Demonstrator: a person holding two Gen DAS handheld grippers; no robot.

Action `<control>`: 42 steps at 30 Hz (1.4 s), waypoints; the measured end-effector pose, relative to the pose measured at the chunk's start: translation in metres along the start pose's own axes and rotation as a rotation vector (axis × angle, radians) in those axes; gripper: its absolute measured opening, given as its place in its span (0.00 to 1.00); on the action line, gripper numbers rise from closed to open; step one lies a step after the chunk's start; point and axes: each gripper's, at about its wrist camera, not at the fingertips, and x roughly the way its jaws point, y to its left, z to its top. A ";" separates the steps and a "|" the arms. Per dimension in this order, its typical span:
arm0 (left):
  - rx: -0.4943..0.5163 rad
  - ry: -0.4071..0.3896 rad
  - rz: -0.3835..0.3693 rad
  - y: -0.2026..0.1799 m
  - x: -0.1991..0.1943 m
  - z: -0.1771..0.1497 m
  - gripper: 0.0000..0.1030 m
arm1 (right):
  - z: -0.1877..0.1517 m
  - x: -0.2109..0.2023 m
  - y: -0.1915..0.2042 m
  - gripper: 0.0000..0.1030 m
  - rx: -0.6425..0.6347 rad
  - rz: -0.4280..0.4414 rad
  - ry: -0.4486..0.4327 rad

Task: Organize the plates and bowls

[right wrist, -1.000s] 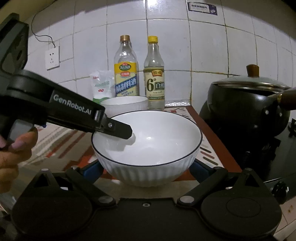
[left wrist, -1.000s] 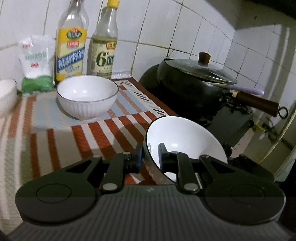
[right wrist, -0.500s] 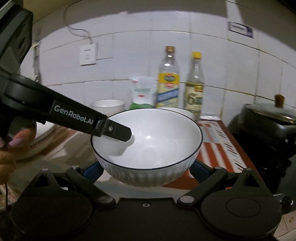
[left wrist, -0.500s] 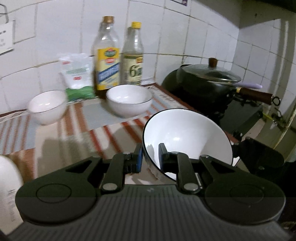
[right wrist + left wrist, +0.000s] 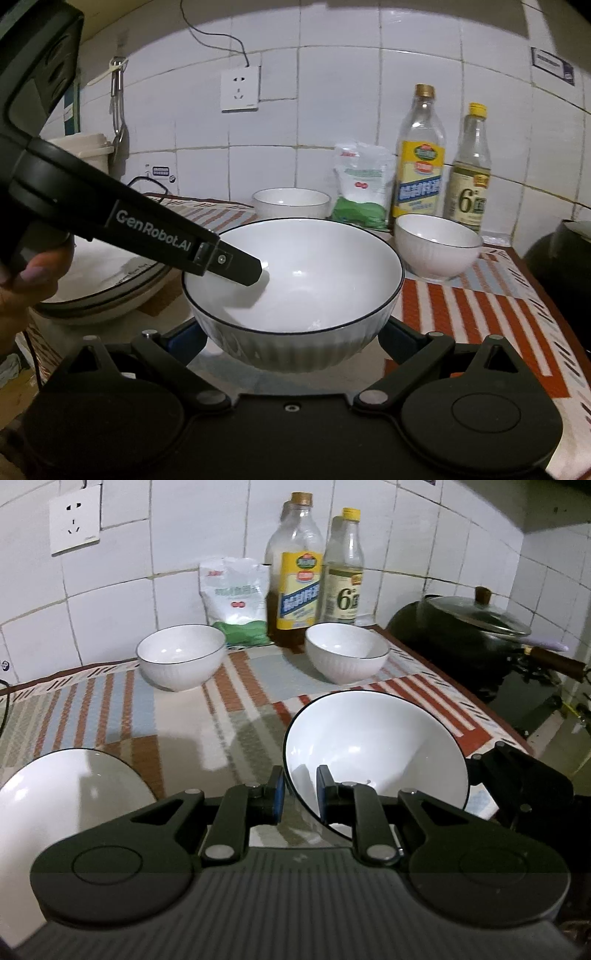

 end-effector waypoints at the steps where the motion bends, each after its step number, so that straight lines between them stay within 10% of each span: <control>1: -0.001 -0.004 -0.001 0.003 0.002 0.000 0.16 | 0.000 0.003 0.000 0.97 -0.001 -0.004 -0.003; 22: -0.034 0.039 0.020 0.035 0.031 -0.004 0.16 | -0.009 0.041 0.008 0.97 0.010 0.005 0.039; 29: 0.043 0.069 0.048 0.024 0.007 0.007 0.43 | 0.000 0.021 0.012 0.97 -0.018 -0.031 0.057; 42: 0.095 0.042 0.004 0.017 -0.062 0.032 0.59 | 0.037 -0.049 -0.016 0.96 0.046 0.050 0.029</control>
